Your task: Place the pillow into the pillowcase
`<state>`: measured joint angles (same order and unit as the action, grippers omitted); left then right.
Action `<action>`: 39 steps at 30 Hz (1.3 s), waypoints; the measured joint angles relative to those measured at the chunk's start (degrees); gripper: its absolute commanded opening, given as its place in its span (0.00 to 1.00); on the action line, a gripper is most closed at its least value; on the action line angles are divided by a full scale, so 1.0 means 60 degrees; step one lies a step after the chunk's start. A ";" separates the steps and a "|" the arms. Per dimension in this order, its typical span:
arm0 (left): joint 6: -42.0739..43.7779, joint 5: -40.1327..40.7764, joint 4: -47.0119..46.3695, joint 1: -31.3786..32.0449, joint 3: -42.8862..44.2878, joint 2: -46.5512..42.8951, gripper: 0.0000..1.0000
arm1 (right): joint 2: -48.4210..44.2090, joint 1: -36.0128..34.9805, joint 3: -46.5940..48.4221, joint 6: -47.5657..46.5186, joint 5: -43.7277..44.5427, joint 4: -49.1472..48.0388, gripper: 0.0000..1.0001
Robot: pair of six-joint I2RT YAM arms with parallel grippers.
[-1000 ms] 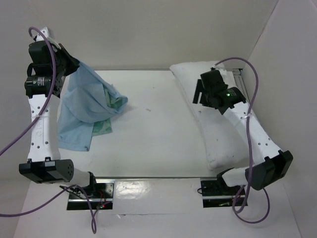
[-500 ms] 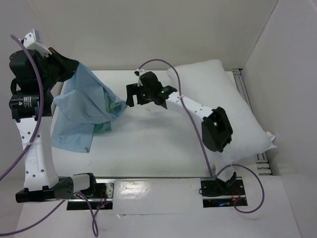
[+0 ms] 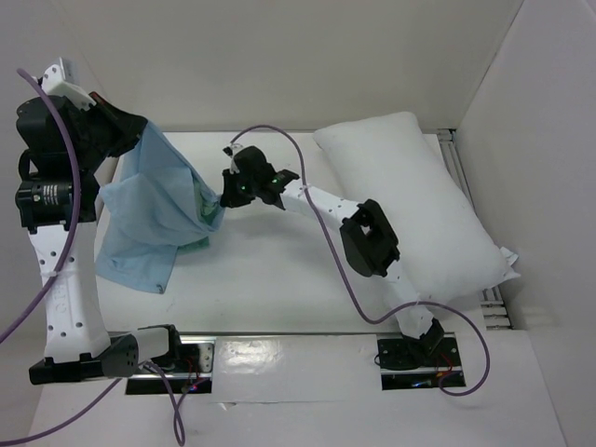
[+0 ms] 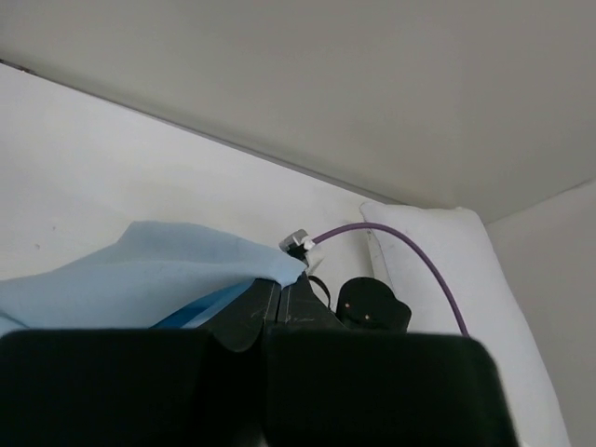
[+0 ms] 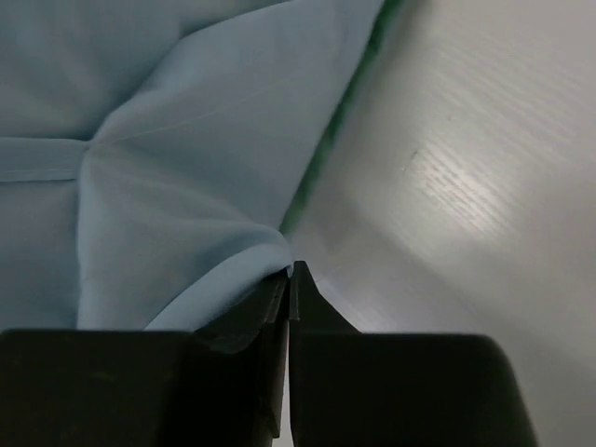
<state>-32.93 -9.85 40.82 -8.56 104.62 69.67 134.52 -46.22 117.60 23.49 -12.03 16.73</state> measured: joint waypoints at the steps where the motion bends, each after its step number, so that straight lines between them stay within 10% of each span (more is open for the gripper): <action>1: 0.0000 0.0015 0.0000 0.0000 0.0000 0.0011 0.00 | -0.0033 -0.0025 -0.0058 0.0051 -0.0131 -0.0117 0.00; 14: -0.0594 -0.0018 -0.0929 -0.0036 -0.0302 0.1202 0.00 | -0.1585 0.1759 0.0215 0.0124 0.0175 0.0652 0.00; 21: -0.0787 -0.1078 -0.1483 0.0448 -0.2269 0.0076 0.00 | -0.5482 0.3362 -0.1606 -0.0627 0.1366 0.2036 0.00; 23: -0.0820 -0.1577 -0.1388 0.1075 -0.3676 -0.0969 0.16 | -0.6961 0.3537 -0.2681 -0.0834 0.1723 0.2466 0.00; 27: -0.0860 -0.1967 -0.0885 0.2277 -0.6346 -0.3100 0.88 | -0.8965 0.3963 -0.3741 -0.1158 0.2670 0.3763 0.00; 31: -0.1005 -0.1147 0.0029 0.2426 -0.7184 -0.3832 0.92 | -0.9286 0.4739 -0.3807 -0.1381 0.3384 0.4911 0.79; 39: -0.1016 0.1432 0.0018 0.1872 -0.6306 -0.0605 0.93 | -0.7967 0.4575 -0.2463 -0.1756 0.3475 0.6054 0.91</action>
<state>-39.03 -1.26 40.93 2.68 66.78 66.04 86.72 -18.76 102.83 12.95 8.82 53.06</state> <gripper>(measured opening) 0.910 0.885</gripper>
